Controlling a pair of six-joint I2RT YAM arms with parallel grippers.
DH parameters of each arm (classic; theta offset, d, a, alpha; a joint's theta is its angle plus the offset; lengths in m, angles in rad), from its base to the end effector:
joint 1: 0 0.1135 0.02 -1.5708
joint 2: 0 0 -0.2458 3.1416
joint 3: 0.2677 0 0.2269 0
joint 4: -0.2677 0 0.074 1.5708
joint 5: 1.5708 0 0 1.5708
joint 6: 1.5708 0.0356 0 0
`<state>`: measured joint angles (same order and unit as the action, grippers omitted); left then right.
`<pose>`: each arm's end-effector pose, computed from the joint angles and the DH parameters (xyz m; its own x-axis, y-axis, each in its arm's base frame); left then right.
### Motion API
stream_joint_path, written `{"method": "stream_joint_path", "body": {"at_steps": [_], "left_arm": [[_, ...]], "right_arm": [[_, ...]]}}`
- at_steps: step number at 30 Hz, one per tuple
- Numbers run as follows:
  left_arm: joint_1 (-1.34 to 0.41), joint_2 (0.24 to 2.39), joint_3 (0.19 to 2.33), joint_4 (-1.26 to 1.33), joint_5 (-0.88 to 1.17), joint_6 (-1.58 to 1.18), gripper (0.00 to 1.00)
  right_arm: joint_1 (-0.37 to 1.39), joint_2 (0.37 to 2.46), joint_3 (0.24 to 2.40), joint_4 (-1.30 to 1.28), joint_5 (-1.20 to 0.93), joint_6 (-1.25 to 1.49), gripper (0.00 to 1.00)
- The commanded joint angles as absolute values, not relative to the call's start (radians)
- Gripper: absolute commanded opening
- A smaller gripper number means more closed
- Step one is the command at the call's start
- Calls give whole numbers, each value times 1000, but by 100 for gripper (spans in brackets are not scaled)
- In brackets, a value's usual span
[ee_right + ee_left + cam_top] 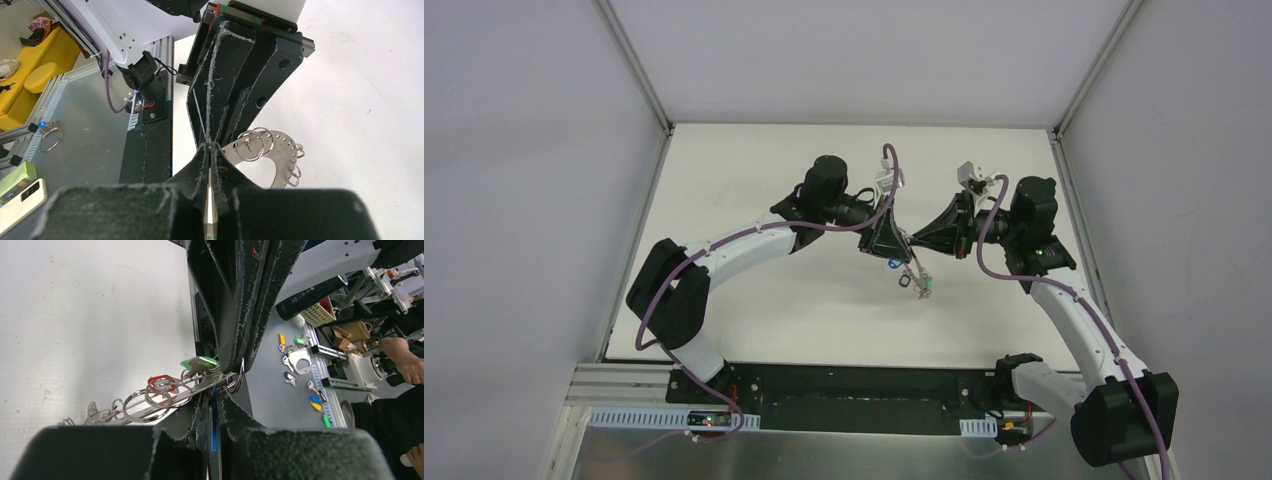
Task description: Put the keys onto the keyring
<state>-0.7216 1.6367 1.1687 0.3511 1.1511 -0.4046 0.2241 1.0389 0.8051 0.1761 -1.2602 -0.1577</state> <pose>0.2386 -0.2533 0.3033 -0.4545 0.1863 -0.8711 0.8389 -0.2392 -0.4889 0.1941 0.0790 0.3281 0.1007 -0.0263 -0.9946 -0.9912 0.0837 -0.1026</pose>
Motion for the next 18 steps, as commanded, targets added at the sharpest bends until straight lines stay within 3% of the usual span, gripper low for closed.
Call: {"method": "stream_joint_path", "body": {"at_steps": [1, 6, 10, 18], "left_arm": [[-733, 1637, 1196, 306, 1189, -345, 6], [-733, 1625, 1234, 133, 1164, -228, 8], [-733, 1619, 1267, 20, 1157, -156, 0], [-733, 1606, 1354, -229, 1115, -31, 0]], "right_arm": [[219, 1026, 812, 224, -1279, -159, 0], [219, 1025, 811, 223, -1278, -161, 0], [218, 1027, 810, 223, -1278, -162, 0], [219, 1031, 808, 224, -1280, -168, 0]]}}
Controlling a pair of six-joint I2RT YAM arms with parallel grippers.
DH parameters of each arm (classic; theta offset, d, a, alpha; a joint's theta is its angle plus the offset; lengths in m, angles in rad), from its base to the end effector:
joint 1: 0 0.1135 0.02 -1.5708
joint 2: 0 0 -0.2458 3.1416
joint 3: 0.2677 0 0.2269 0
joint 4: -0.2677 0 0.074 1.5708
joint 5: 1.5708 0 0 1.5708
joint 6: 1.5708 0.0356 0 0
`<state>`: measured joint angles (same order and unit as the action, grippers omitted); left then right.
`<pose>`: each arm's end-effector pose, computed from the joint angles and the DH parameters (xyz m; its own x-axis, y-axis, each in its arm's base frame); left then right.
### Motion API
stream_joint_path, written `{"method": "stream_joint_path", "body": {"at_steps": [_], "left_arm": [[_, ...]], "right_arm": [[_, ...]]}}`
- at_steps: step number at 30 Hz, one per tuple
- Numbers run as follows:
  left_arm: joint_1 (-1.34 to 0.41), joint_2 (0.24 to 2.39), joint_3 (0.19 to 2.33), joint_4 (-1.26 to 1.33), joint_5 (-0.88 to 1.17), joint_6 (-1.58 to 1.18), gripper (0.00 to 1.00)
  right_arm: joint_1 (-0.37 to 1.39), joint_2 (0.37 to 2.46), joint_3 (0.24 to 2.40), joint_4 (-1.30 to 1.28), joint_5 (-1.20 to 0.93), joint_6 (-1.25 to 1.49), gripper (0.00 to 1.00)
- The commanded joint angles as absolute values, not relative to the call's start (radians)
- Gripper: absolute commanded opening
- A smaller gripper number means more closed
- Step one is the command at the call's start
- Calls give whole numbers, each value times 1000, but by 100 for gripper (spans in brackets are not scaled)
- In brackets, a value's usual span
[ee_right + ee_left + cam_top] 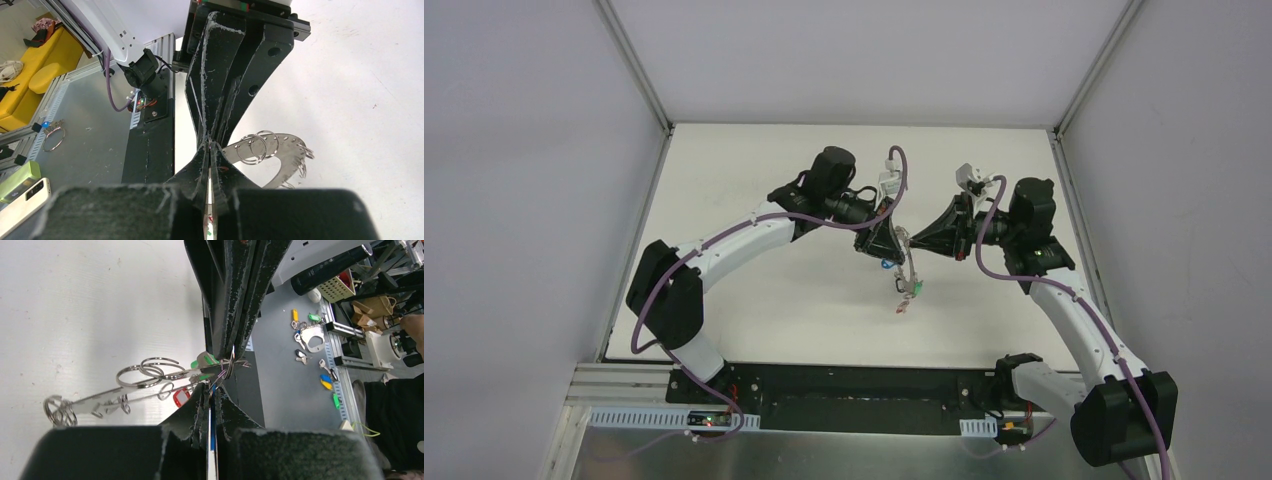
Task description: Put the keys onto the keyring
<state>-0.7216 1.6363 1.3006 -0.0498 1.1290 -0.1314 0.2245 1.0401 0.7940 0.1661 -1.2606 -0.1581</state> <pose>0.2379 -0.2522 0.3098 -0.3993 0.2767 -0.8741 0.8665 -0.1978 -0.4584 0.1943 0.0791 0.3236 0.0795 -0.0311 -0.9964 -0.9932 0.0824 -0.0818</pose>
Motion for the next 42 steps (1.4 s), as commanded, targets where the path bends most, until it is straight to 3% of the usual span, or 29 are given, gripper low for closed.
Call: {"method": "stream_joint_path", "body": {"at_steps": [1, 20, 42], "left_arm": [[-733, 1607, 1368, -254, 1104, -31, 0], [-733, 1672, 1545, -406, 1098, -116, 0], [-728, 1634, 1555, -394, 1122, -131, 0]], "right_arm": [[220, 1032, 806, 223, -1281, -169, 0], [232, 1037, 792, 225, -1314, -195, 0], [232, 1043, 786, 196, -1268, -239, 0]]}}
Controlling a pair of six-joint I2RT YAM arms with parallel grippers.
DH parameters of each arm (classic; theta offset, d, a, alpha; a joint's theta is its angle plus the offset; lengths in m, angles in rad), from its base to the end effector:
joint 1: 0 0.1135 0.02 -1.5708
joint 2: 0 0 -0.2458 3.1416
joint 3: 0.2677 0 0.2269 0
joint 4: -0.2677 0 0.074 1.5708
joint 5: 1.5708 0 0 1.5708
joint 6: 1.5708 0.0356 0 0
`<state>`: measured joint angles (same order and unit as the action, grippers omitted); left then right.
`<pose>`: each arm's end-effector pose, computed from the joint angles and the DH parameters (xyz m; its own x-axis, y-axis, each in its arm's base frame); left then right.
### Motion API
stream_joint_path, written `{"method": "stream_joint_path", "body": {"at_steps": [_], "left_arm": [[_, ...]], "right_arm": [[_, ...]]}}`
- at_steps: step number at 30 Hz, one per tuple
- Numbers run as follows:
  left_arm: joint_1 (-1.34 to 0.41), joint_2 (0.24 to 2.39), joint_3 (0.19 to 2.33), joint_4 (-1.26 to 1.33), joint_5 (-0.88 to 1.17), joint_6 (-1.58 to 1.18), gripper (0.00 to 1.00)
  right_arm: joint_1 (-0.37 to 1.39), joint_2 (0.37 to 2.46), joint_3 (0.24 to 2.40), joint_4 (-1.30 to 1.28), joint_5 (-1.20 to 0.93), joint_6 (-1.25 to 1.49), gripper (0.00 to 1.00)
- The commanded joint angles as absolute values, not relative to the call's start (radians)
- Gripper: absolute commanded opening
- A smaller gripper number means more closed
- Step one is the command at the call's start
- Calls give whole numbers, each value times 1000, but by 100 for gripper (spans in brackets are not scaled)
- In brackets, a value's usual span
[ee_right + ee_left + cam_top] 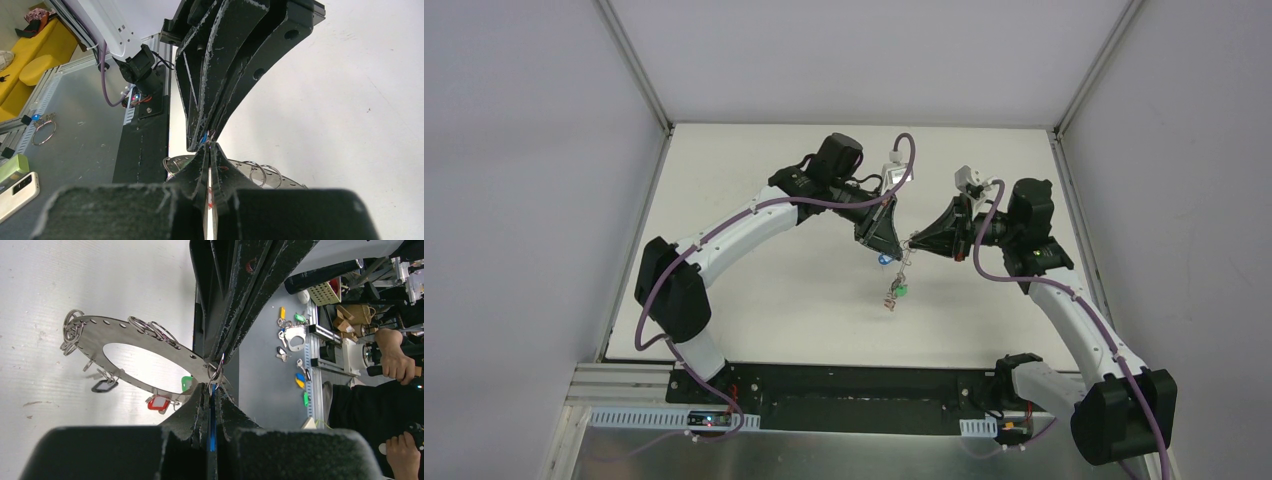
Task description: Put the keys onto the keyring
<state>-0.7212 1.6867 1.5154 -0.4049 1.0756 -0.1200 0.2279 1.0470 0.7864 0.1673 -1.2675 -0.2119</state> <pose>0.2426 -0.2550 0.3300 -0.5101 0.3728 -0.7751 0.8127 -0.0863 -0.5763 0.1952 0.0801 0.3201 0.1201 -0.0366 -0.9921 -0.9900 0.0701 -0.1225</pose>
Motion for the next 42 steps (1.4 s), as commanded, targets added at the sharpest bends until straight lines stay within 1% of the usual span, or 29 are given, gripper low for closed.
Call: {"method": "stream_joint_path", "body": {"at_steps": [1, 14, 18, 20, 22, 25, 27, 28, 30, 32, 36, 38, 42], "left_arm": [[-729, 1633, 1556, -394, 1121, -130, 0], [-713, 1602, 1553, -413, 1112, -100, 0], [-713, 1601, 1557, -425, 1103, -90, 0], [-713, 1605, 1561, -423, 1103, -94, 0], [-713, 1607, 1565, -425, 1098, -94, 0], [-711, 1605, 1573, -441, 1066, -84, 0], [-704, 1607, 1580, -448, 1033, -86, 0], [-699, 1609, 1586, -451, 1019, -90, 0], [-687, 1620, 1603, -454, 985, -96, 0], [-678, 1643, 1630, -459, 967, -108, 0], [-664, 1739, 1748, -496, 955, -147, 0], [-660, 1822, 1855, -526, 951, -162, 0], [-660, 1983, 2140, -604, 953, -185, 0]], "right_arm": [[233, 1043, 786, 195, -1266, -241, 0], [232, 1045, 785, 179, -1251, -260, 1], [232, 1045, 786, 177, -1250, -261, 4], [232, 1045, 786, 177, -1250, -261, 9], [232, 1043, 787, 177, -1248, -259, 17], [230, 1039, 790, 175, -1242, -255, 33], [225, 1035, 795, 170, -1232, -255, 50], [222, 1031, 798, 164, -1226, -255, 56], [217, 1025, 807, 156, -1215, -254, 63], [207, 1019, 814, 155, -1204, -243, 68], [187, 1011, 832, 154, -1172, -213, 69], [178, 1007, 840, 150, -1155, -205, 69], [159, 1001, 847, 144, -1131, -197, 69]]}}
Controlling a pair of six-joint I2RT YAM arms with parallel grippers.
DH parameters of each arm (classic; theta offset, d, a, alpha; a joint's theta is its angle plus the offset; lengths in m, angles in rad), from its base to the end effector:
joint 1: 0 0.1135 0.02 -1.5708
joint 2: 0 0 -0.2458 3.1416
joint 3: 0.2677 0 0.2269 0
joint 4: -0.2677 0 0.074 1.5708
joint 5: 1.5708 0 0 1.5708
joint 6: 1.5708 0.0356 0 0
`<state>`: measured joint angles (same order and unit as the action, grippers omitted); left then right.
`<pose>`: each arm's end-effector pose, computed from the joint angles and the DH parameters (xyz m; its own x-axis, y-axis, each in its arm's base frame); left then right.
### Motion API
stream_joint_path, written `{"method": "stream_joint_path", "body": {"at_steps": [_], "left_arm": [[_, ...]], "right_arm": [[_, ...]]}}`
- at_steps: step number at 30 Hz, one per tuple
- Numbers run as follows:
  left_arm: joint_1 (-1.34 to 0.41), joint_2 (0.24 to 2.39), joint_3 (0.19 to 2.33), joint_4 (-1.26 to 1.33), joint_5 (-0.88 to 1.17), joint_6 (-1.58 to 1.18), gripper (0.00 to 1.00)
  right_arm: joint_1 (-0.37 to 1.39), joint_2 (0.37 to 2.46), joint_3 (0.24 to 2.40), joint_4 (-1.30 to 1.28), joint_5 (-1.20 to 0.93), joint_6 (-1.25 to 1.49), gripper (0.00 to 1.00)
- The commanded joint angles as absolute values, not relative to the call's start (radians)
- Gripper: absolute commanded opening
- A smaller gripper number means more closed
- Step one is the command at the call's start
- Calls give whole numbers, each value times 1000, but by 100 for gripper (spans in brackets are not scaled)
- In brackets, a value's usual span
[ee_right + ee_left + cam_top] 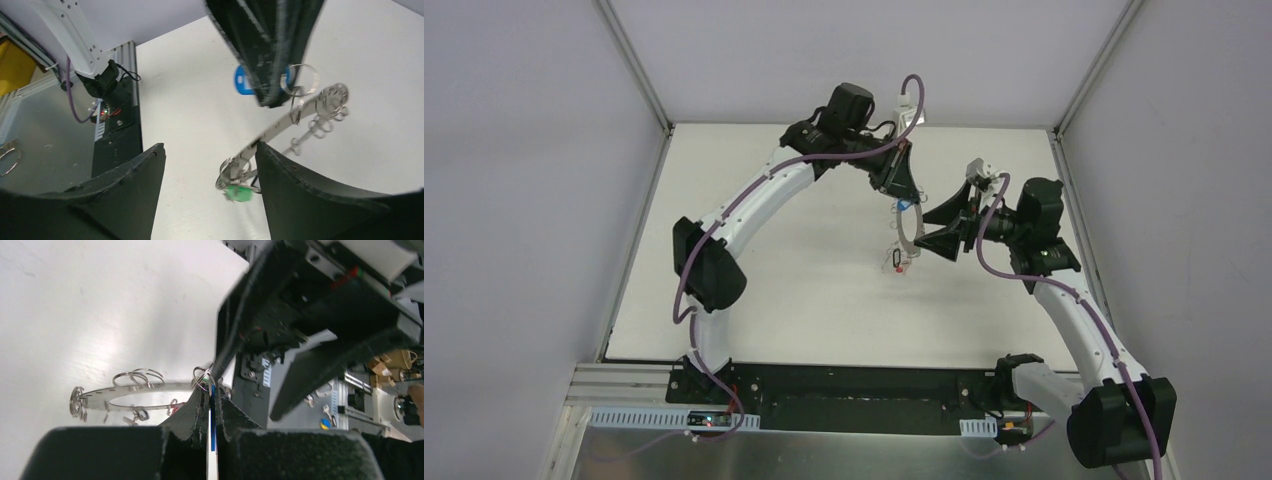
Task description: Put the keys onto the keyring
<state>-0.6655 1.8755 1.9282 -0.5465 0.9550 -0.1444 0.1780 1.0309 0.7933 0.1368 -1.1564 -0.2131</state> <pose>0.2907 -0.2651 0.3746 -0.5016 0.2881 -0.8157 0.8588 0.0525 -0.5096 0.1993 0.0690 0.3223 0.1078 -0.0671 -0.9919 -0.9667 0.2260 -0.1204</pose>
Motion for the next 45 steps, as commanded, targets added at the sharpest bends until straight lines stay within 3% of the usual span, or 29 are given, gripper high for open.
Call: {"method": "stream_joint_path", "body": {"at_steps": [1, 4, 10, 16, 36, 45], "left_arm": [[-660, 2012, 2176, -602, 953, -196, 0], [-657, 2049, 2177, -557, 953, -211, 0], [-652, 2010, 1861, -458, 946, -183, 0], [-634, 2026, 1677, -474, 932, -121, 0], [-626, 1997, 1491, -714, 723, 66, 0], [-626, 2030, 1422, -714, 719, 67, 12]], "right_arm": [[155, 999, 848, 141, -1131, -197, 69], [149, 994, 855, 129, -1132, -201, 69], [147, 1001, 860, 109, -1147, -221, 69], [144, 1000, 855, 106, -1156, -228, 70], [131, 1021, 832, 120, -1164, -238, 72], [121, 1020, 825, 129, -1170, -233, 73]]}}
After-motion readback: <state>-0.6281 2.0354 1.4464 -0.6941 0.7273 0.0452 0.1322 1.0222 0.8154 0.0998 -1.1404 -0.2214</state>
